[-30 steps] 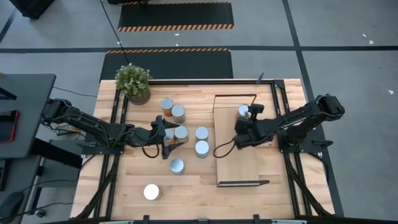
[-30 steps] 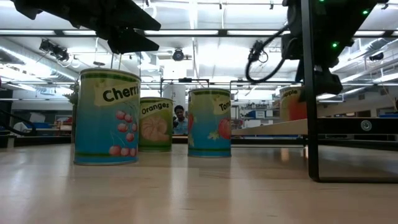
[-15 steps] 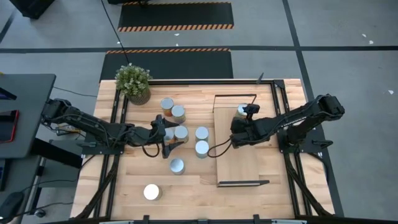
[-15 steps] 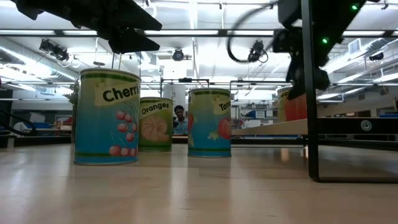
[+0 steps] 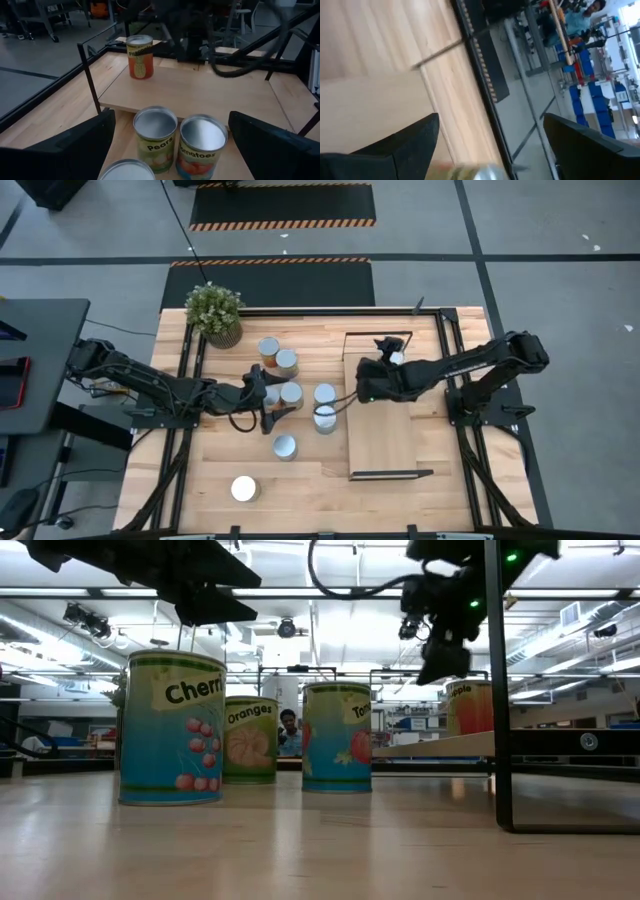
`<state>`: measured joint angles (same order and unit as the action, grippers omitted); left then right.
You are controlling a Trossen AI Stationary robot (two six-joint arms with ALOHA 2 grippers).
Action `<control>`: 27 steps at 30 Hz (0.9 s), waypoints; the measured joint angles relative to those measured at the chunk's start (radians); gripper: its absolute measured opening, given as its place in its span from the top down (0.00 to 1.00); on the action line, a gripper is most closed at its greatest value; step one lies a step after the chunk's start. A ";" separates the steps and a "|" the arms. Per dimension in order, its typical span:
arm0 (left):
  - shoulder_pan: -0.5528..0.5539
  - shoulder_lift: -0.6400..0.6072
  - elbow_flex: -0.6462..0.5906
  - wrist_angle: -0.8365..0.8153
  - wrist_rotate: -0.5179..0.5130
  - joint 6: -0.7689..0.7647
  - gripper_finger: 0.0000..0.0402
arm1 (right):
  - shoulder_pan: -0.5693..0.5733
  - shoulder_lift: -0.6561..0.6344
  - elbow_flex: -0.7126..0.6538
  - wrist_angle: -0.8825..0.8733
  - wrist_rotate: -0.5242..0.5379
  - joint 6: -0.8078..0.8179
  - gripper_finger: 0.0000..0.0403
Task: Pick and place cans onto a shelf
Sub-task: Put the bottom canned pineapple on the shelf
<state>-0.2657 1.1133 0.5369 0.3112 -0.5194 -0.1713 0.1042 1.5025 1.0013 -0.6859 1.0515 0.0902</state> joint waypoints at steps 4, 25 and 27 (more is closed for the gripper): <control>0.000 0.000 0.001 0.002 0.000 0.000 0.01 | -0.045 0.034 0.016 0.011 -0.015 -0.039 0.09; -0.002 0.000 0.000 -0.011 0.000 0.000 0.01 | -0.041 0.067 0.018 -0.274 -0.019 0.162 0.16; -0.002 0.000 0.001 -0.011 0.000 -0.001 0.01 | -0.041 0.067 0.018 -0.298 -0.018 0.184 0.16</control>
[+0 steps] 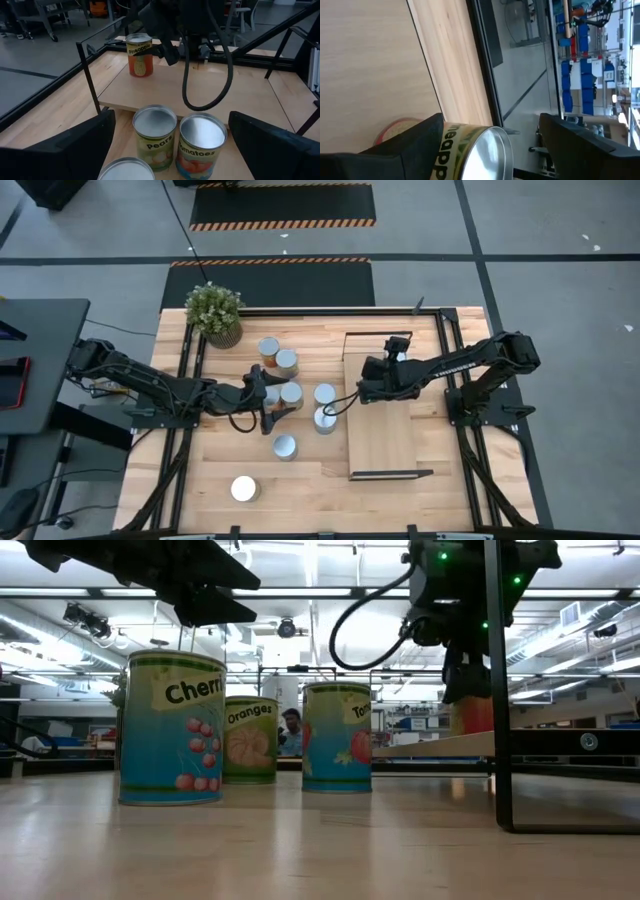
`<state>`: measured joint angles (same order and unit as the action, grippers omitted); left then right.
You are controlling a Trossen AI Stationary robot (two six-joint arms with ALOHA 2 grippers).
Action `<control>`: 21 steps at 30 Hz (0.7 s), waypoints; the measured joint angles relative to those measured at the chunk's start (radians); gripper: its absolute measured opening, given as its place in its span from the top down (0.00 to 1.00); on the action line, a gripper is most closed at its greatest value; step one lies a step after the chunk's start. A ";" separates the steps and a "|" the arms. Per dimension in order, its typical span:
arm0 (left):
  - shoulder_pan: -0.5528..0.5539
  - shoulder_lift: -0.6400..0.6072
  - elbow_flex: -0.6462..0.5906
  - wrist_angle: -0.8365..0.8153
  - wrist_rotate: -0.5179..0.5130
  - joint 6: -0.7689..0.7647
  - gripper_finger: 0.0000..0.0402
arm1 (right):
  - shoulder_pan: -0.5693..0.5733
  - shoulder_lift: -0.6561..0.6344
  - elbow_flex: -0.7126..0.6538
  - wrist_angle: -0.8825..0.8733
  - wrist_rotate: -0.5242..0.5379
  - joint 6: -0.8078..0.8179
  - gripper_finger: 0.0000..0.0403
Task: Pick and place cans onto a shelf
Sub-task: Put the bottom canned pineapple on the shelf, then put the canned pears on the shelf
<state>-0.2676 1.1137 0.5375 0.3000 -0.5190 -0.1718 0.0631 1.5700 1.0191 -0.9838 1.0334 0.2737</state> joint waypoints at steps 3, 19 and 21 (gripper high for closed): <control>0.000 0.000 0.000 0.000 0.000 0.000 0.01 | 0.005 0.000 0.000 0.006 -0.001 0.015 0.17; -0.010 -0.005 0.000 -0.069 0.001 -0.033 0.01 | 0.088 0.000 0.202 0.189 -0.307 -0.133 0.17; -0.027 -0.028 -0.001 -0.107 0.000 -0.043 0.01 | 0.113 0.000 0.232 0.154 -0.310 -0.125 0.17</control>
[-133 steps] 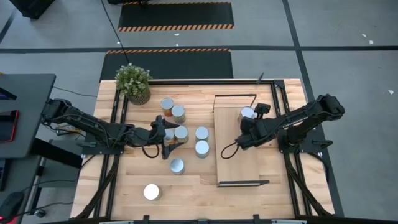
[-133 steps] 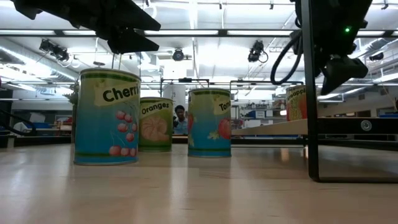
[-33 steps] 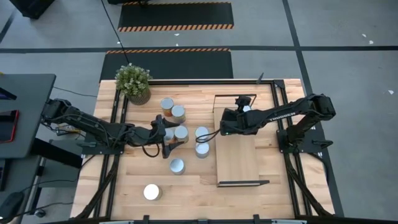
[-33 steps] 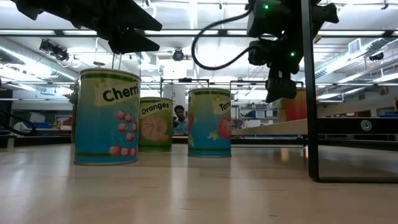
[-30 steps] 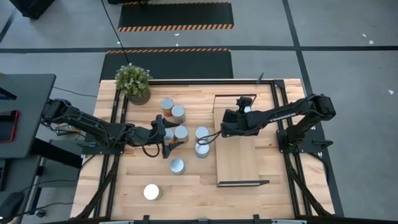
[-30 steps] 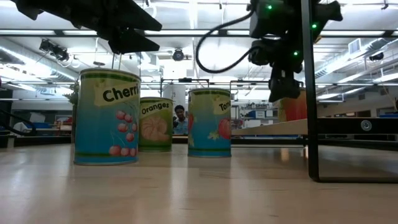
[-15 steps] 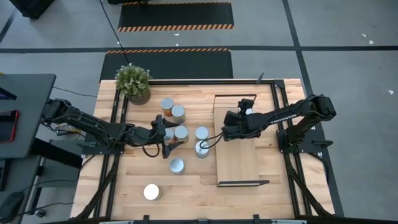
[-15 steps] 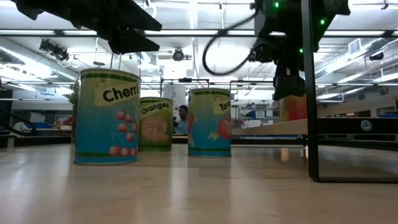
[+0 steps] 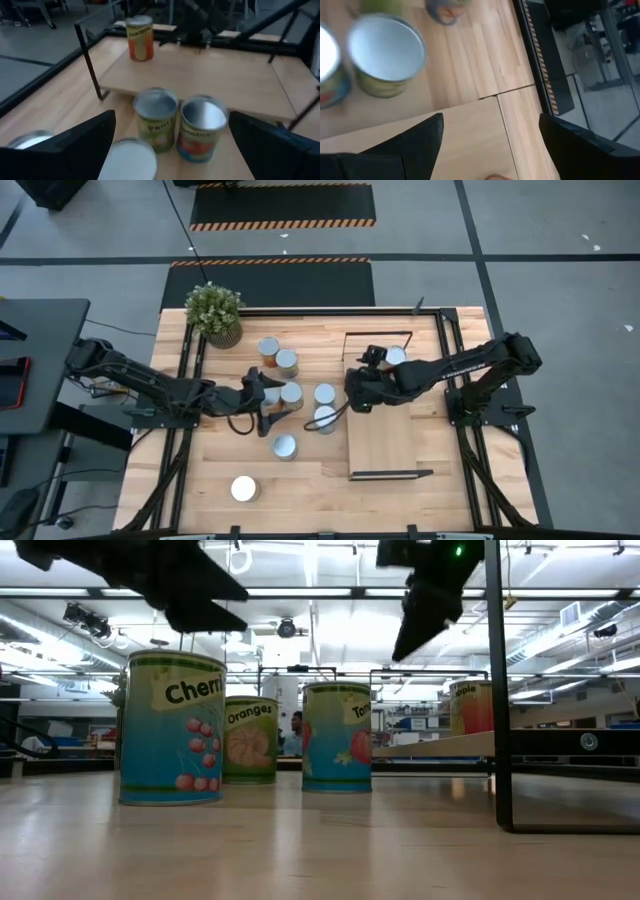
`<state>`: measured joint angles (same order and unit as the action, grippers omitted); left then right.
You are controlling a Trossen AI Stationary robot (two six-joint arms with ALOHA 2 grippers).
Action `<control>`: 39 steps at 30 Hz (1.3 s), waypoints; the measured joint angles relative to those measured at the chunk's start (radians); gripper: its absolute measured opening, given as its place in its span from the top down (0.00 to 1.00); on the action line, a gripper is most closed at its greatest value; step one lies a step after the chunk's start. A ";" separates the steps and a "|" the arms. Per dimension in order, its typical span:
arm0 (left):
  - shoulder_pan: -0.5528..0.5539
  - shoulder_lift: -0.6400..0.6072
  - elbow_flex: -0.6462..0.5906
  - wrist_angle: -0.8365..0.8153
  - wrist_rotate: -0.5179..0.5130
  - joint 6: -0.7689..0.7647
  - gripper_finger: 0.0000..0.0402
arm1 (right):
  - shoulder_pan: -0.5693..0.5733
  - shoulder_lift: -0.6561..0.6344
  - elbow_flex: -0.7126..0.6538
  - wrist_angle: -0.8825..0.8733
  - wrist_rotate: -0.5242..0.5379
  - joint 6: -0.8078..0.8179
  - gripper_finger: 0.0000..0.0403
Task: Pick and place cans onto a shelf
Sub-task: Put the canned pears on the shelf
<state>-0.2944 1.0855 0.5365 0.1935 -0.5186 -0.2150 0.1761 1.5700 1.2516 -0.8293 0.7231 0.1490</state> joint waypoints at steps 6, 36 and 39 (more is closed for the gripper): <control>-0.039 -0.090 0.000 -0.154 0.031 -0.103 0.01 | 0.090 -0.003 0.018 -0.023 0.012 0.047 0.17; -0.046 -0.029 0.000 -0.078 -0.067 -0.131 0.01 | 0.150 0.158 0.026 0.410 -0.336 -0.101 0.16; -0.030 -0.029 0.000 -0.049 -0.069 -0.114 0.01 | 0.146 0.205 0.085 0.406 -0.356 -0.146 0.14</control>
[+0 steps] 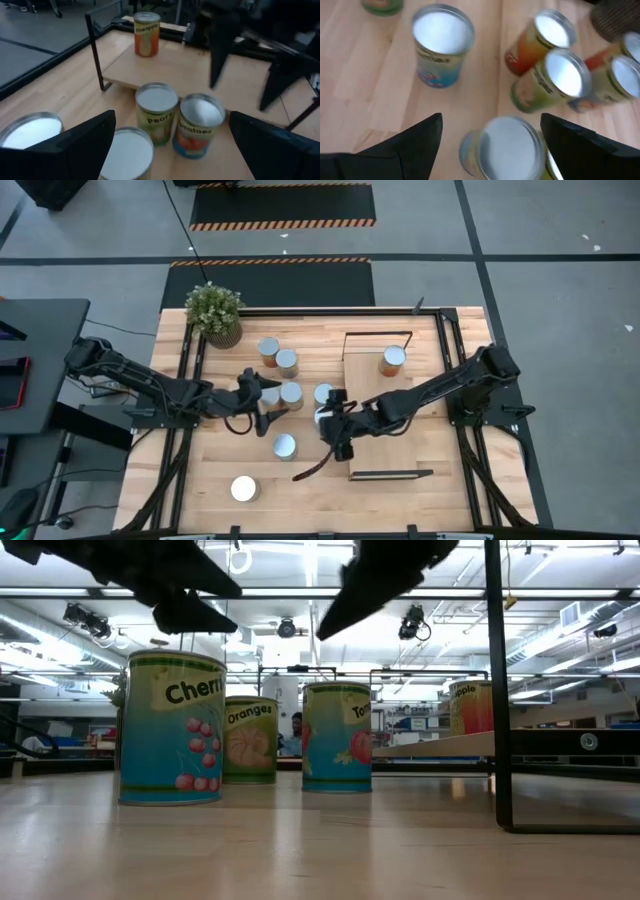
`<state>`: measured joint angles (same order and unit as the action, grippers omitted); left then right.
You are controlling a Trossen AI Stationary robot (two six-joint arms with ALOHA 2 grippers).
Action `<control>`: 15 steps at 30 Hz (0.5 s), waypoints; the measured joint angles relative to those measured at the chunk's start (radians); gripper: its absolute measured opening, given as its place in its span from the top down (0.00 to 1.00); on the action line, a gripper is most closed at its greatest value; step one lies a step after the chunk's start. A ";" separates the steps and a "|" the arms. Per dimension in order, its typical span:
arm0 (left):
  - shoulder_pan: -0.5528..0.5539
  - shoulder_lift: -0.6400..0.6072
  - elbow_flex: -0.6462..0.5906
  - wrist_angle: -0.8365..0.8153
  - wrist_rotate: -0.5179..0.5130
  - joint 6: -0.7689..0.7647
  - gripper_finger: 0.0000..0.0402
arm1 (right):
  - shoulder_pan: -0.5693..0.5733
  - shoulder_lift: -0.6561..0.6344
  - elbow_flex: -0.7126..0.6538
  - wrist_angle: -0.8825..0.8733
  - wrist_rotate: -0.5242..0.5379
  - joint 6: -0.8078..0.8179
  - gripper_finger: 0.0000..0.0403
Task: Pick and place cans onto a shelf
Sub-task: Put the canned pears on the shelf
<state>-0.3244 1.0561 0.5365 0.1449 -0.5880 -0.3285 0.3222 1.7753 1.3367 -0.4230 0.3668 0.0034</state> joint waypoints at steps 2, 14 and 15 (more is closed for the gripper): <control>0.006 0.000 0.000 0.015 0.000 -0.001 0.01 | -0.009 0.032 0.049 -0.030 -0.018 -0.013 0.12; 0.013 0.038 -0.002 0.028 -0.037 -0.016 0.01 | -0.078 0.171 0.306 -0.341 -0.032 -0.038 0.03; 0.013 0.038 -0.002 0.027 -0.038 -0.016 0.01 | -0.084 0.171 0.307 -0.335 -0.037 -0.051 0.03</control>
<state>-0.3116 1.0939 0.5343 0.1724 -0.6256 -0.3443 0.2385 1.9461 1.6432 -0.7579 0.3303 -0.0472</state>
